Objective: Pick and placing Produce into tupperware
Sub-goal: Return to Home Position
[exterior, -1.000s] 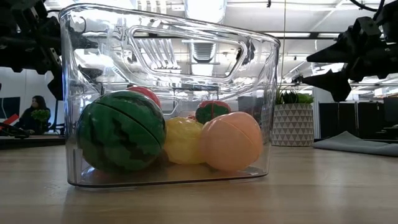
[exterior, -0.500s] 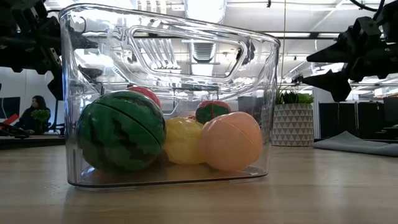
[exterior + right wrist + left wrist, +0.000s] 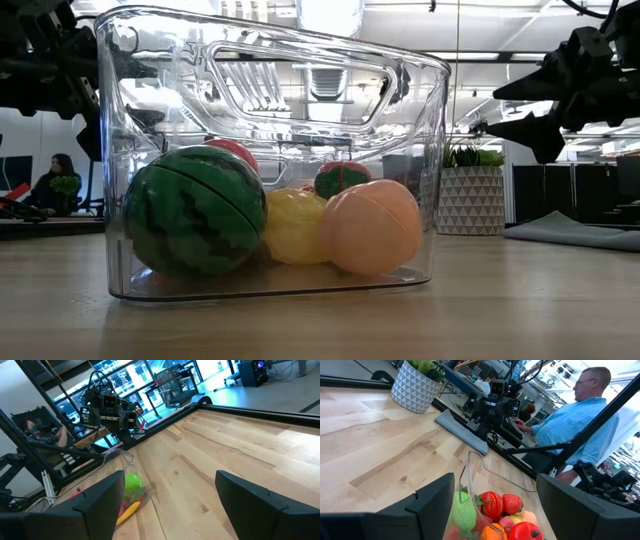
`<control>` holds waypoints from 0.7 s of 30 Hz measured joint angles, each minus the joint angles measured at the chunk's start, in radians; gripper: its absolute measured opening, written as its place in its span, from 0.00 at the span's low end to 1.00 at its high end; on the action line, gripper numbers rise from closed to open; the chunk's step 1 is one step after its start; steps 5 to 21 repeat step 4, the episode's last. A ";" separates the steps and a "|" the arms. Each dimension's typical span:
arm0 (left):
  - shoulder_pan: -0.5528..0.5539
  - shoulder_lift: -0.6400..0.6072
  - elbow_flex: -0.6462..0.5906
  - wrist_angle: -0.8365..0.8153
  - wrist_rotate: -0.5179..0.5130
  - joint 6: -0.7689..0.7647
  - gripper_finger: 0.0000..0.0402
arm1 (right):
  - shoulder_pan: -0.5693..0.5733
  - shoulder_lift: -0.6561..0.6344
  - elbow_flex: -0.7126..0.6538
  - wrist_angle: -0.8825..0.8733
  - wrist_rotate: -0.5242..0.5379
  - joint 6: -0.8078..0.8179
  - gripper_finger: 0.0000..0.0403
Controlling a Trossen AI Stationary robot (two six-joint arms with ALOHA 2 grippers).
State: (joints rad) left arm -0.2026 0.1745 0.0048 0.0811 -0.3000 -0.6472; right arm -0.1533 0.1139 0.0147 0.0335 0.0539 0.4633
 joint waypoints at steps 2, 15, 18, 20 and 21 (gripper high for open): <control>0.000 0.000 0.000 0.000 0.000 0.000 0.67 | 0.000 0.000 0.000 0.000 0.000 0.000 0.75; 0.000 0.000 0.000 0.000 0.000 0.000 0.67 | 0.000 0.000 0.000 0.000 0.000 0.000 0.75; 0.000 0.000 0.000 0.000 0.000 0.000 0.67 | 0.000 0.000 0.000 0.000 0.000 0.000 0.75; 0.000 0.000 0.000 0.000 0.000 0.000 0.67 | 0.000 0.000 0.000 0.000 0.000 0.000 0.75; 0.000 0.000 0.000 0.000 0.000 0.000 0.67 | 0.000 0.000 0.000 0.000 0.000 0.000 0.75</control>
